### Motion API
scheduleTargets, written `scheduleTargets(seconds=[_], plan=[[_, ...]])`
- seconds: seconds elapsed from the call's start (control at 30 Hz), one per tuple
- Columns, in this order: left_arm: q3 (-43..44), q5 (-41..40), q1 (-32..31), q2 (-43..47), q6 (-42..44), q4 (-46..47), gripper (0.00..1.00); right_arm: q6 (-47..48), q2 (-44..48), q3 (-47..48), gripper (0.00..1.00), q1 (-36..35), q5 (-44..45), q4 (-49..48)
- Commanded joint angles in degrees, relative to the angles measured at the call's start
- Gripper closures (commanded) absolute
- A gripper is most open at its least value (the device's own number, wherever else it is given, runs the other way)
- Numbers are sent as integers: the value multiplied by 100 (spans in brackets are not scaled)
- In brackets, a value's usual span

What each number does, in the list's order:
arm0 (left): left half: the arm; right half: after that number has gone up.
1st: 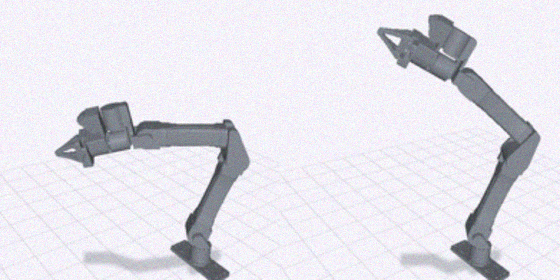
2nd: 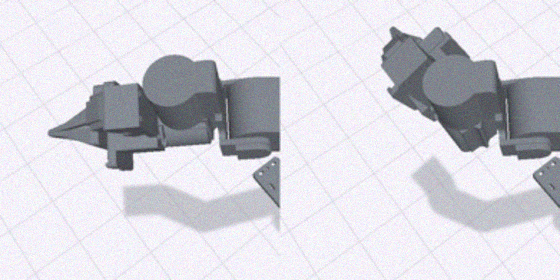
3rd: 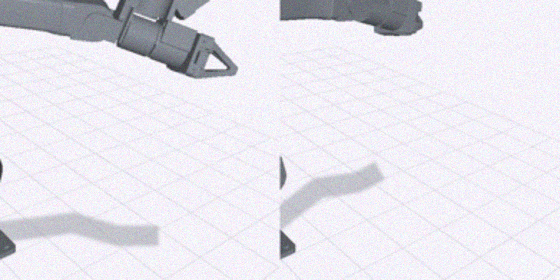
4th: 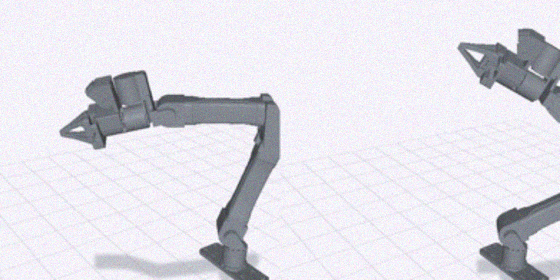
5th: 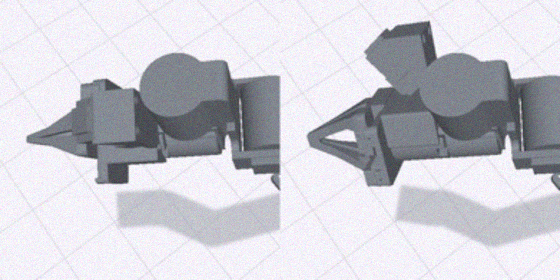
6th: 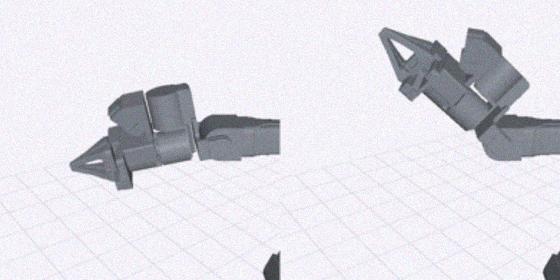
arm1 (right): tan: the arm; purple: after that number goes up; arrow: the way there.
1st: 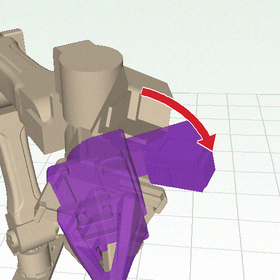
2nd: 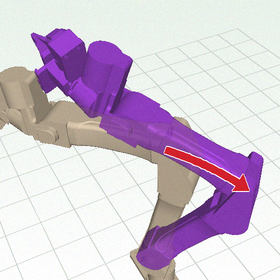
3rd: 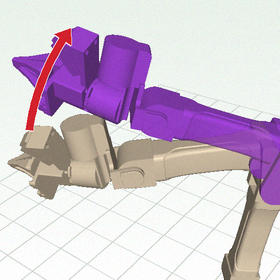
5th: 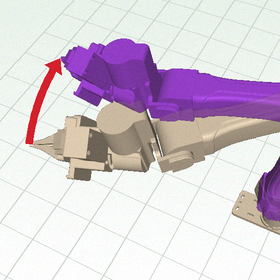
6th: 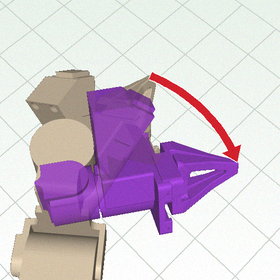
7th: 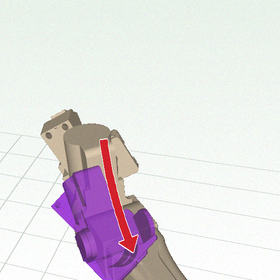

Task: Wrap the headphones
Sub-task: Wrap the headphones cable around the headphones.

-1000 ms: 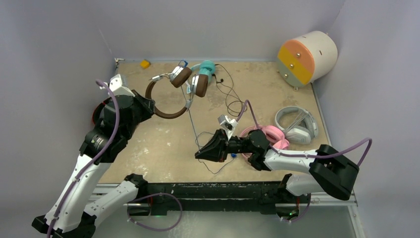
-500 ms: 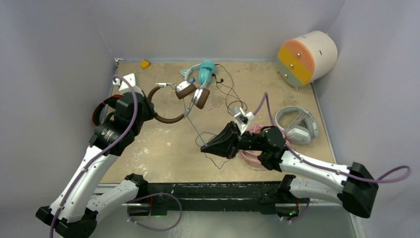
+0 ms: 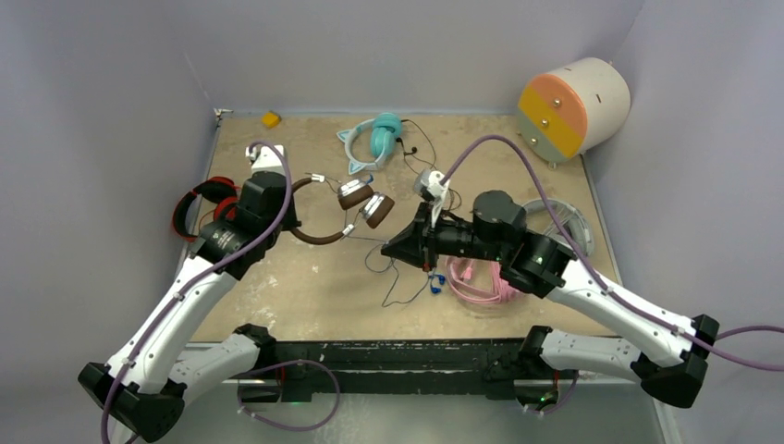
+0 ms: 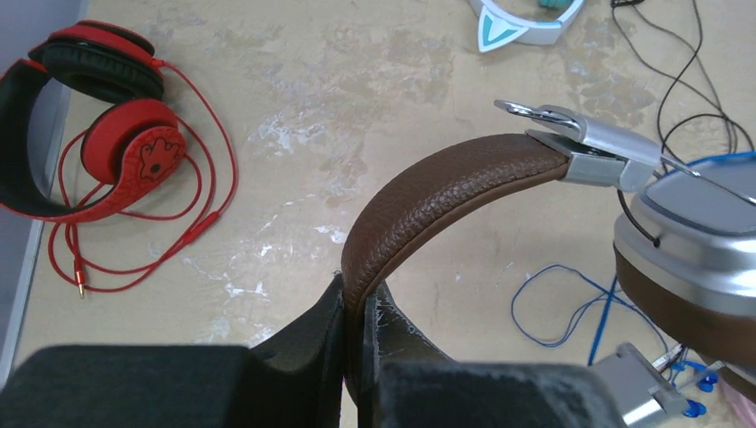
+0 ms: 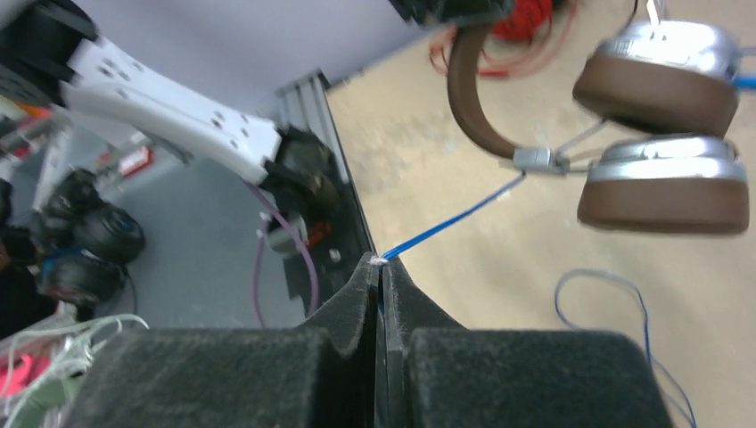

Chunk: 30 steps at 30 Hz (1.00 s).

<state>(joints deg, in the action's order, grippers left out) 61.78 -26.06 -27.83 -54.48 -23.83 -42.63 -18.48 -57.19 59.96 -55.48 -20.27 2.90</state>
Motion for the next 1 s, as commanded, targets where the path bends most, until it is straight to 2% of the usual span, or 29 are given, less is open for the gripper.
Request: scheduleTargets(seconds=[0.0,0.23,0.47,0.63,0.77,0.97], plan=[[265,-124,6,-109,-455,-68,100,642,-420,269,100,-23,92,1483],[609,399,22,-442,-1461,-234,100,357,-417,-723,100,-18,263,784],[753,413,124,-470,-1932,-127,100,407,-248,-971,100,-19,56,819],[500,589,138,-333,-1784,310,100,429,-33,-960,100,-21,-21,903],[389,262,142,-466,-1595,169,100,517,99,-729,100,-20,-26,996],[29,111,123,-692,-869,44,100,832,172,-31,100,-18,232,1696]])
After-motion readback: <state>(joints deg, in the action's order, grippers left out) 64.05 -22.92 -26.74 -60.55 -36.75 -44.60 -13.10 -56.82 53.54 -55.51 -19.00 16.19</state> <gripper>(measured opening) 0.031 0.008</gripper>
